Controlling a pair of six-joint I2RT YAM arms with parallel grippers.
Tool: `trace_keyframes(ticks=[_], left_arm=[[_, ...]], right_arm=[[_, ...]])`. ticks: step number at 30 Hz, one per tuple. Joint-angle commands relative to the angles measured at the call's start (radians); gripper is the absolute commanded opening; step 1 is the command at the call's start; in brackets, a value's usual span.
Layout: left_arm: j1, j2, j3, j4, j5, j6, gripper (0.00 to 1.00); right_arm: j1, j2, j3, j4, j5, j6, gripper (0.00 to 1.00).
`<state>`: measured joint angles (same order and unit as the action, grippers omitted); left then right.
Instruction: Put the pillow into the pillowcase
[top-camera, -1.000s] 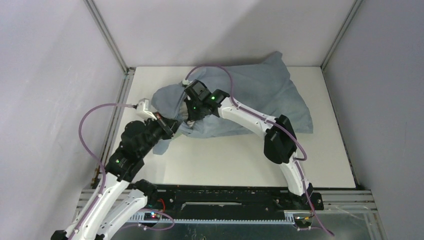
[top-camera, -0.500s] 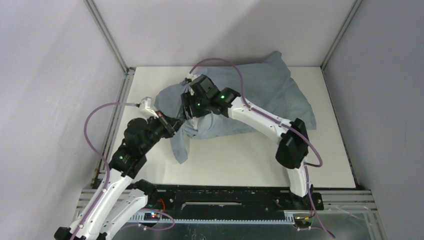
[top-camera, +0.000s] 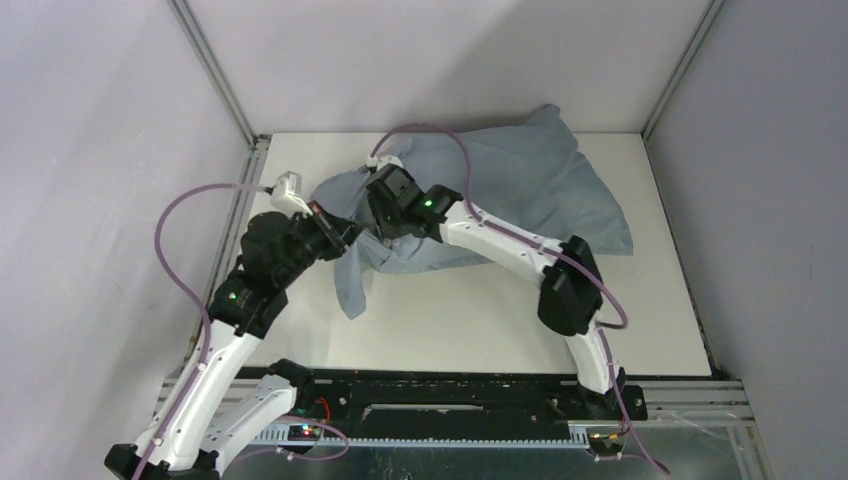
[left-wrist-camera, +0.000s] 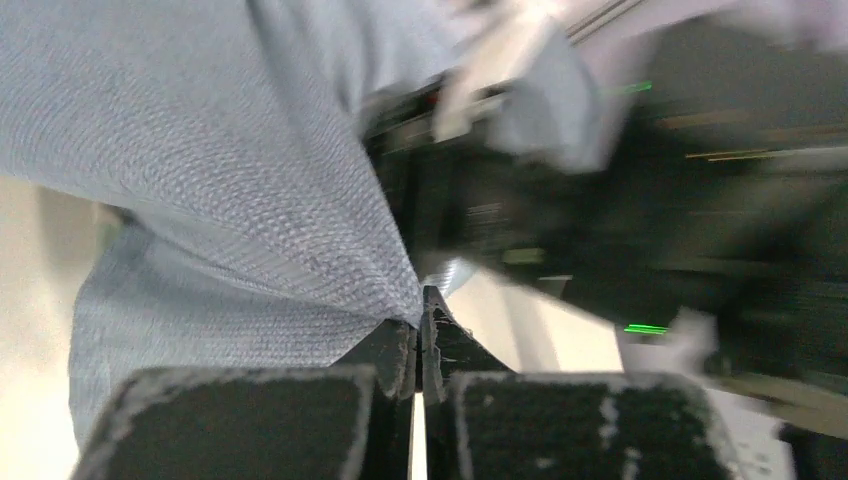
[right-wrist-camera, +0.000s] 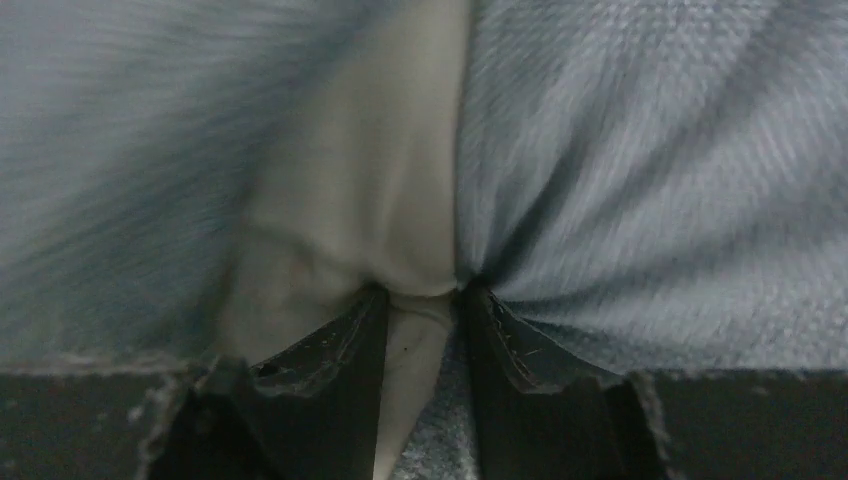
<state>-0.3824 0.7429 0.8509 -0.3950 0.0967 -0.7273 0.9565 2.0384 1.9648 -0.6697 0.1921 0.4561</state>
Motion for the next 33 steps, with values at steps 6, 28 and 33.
trace_keyframes(ticks=[6,28,33], left_arm=[[-0.022,-0.063,0.022,0.089,0.048,-0.040,0.00],[-0.003,-0.117,0.025,-0.182,-0.242,0.120,0.61],[-0.007,0.003,0.113,-0.171,-0.166,0.176,0.59]], right_arm=[[-0.024,-0.014,-0.142,0.081,-0.059,0.037,0.43],[0.043,0.012,0.071,-0.053,0.198,-0.171,0.63],[0.016,0.067,0.117,-0.089,0.226,-0.168,0.61]])
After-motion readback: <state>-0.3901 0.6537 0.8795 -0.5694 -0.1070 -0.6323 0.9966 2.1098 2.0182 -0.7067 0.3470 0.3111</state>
